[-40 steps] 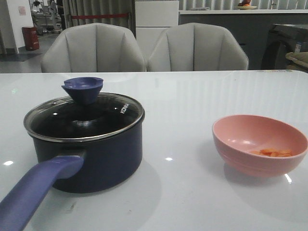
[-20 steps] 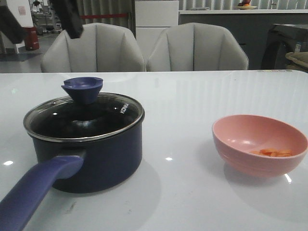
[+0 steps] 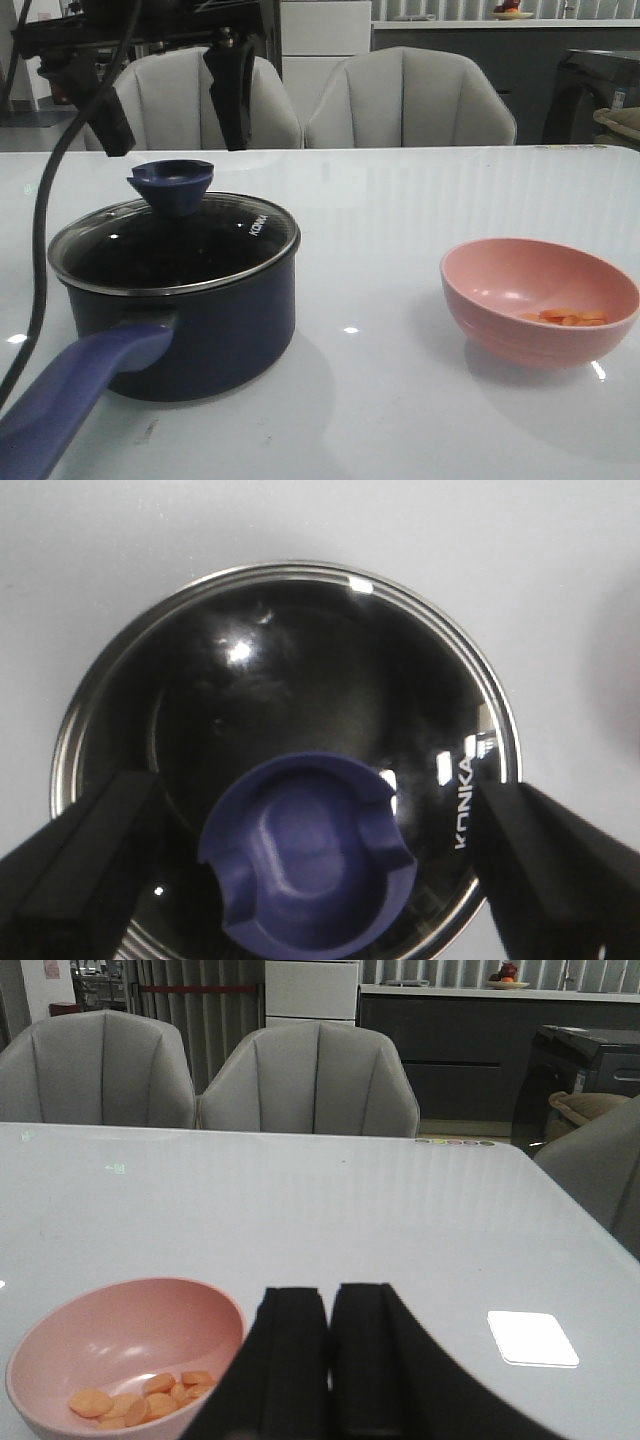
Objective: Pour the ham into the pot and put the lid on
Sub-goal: 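Lower the left gripper onto the purple lid knob and grasp it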
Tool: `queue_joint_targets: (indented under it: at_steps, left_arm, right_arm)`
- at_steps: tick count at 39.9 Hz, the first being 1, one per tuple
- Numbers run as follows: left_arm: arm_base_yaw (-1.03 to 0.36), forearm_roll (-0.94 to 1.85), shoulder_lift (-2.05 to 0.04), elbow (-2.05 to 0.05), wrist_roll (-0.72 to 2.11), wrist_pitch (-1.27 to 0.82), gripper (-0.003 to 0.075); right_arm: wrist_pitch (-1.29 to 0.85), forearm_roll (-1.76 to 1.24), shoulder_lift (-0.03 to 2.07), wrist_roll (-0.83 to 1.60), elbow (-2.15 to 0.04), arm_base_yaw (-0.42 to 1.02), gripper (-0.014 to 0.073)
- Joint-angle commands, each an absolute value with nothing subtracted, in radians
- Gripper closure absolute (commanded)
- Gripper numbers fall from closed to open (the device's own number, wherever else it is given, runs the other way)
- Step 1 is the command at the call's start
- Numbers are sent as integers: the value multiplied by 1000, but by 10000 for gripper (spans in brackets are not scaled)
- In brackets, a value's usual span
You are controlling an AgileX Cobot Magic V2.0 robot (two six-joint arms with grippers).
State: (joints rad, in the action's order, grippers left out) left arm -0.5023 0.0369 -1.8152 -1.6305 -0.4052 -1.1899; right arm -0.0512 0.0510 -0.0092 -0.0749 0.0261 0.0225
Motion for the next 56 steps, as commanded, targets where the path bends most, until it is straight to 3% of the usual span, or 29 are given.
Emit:
queue_joint_targets:
  at_steps: [1, 37, 47, 56]
  left_arm:
    - [-507, 50, -1790, -1665, -436, -1199, 83]
    - [-507, 84, -1861, -1665, -442, -1238, 101]
    - [-507, 92, -1882, -1665, -442, -1255, 253]
    - [-507, 92, -1882, -1665, -442, -1255, 501]
  right_arm:
    - [31, 65, -30, -72, 37, 19, 445]
    - [31, 65, -30, -72, 37, 19, 445]
    - [31, 65, -30, -72, 37, 19, 445]
    - [31, 65, -30, -72, 37, 19, 445]
